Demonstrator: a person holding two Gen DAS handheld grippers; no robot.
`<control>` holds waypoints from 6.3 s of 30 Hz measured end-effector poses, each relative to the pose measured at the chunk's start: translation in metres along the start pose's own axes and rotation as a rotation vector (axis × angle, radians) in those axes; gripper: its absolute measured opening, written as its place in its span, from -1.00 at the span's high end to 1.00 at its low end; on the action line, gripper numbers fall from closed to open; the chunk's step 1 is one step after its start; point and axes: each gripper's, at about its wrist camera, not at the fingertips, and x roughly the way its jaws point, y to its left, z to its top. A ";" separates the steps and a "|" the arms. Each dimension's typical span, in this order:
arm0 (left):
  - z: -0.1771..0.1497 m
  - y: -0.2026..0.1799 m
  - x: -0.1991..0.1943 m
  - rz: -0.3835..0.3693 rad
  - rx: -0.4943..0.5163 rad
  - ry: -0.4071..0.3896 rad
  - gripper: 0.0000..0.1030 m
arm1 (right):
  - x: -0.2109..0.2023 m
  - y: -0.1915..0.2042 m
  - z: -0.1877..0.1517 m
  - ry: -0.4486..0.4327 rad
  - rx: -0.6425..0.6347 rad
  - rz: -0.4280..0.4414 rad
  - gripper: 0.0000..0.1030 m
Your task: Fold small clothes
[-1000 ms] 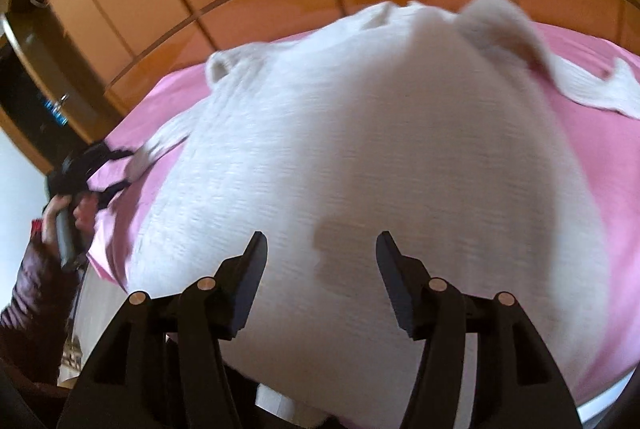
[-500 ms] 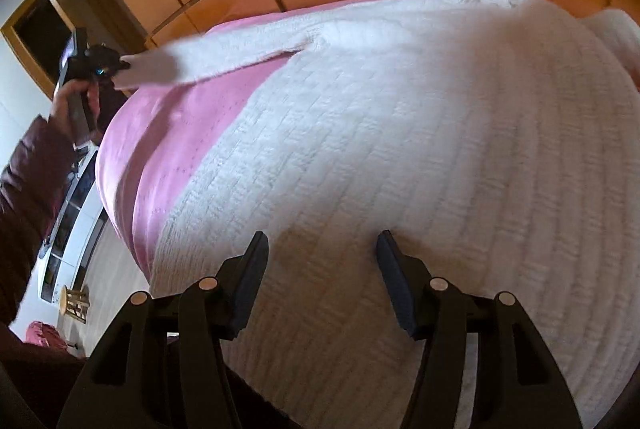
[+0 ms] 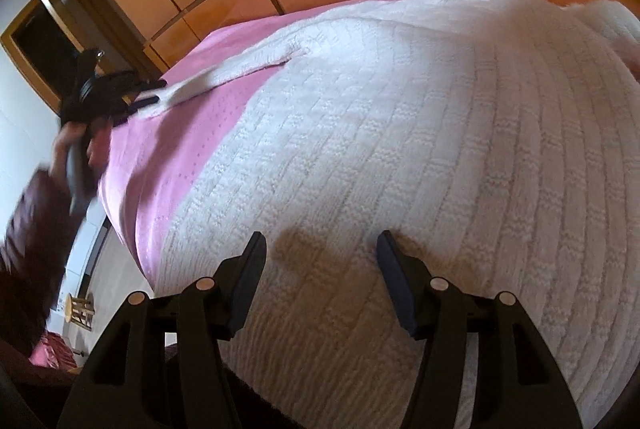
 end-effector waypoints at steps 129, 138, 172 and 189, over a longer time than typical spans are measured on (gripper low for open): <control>-0.153 -0.107 0.014 -0.031 0.235 0.131 0.95 | -0.200 -0.164 -0.076 -0.204 0.315 -0.054 0.90; -0.144 -0.127 -0.007 -0.009 0.243 0.037 -0.08 | -0.189 -0.175 -0.107 -0.181 0.386 -0.209 0.04; -0.161 -0.257 0.078 0.021 0.467 0.053 -0.38 | -0.223 -0.345 -0.033 -0.442 0.698 -0.278 -0.01; -0.158 -0.255 0.102 0.049 0.459 0.095 -0.51 | -0.220 -0.504 0.102 -0.417 0.796 -0.661 0.91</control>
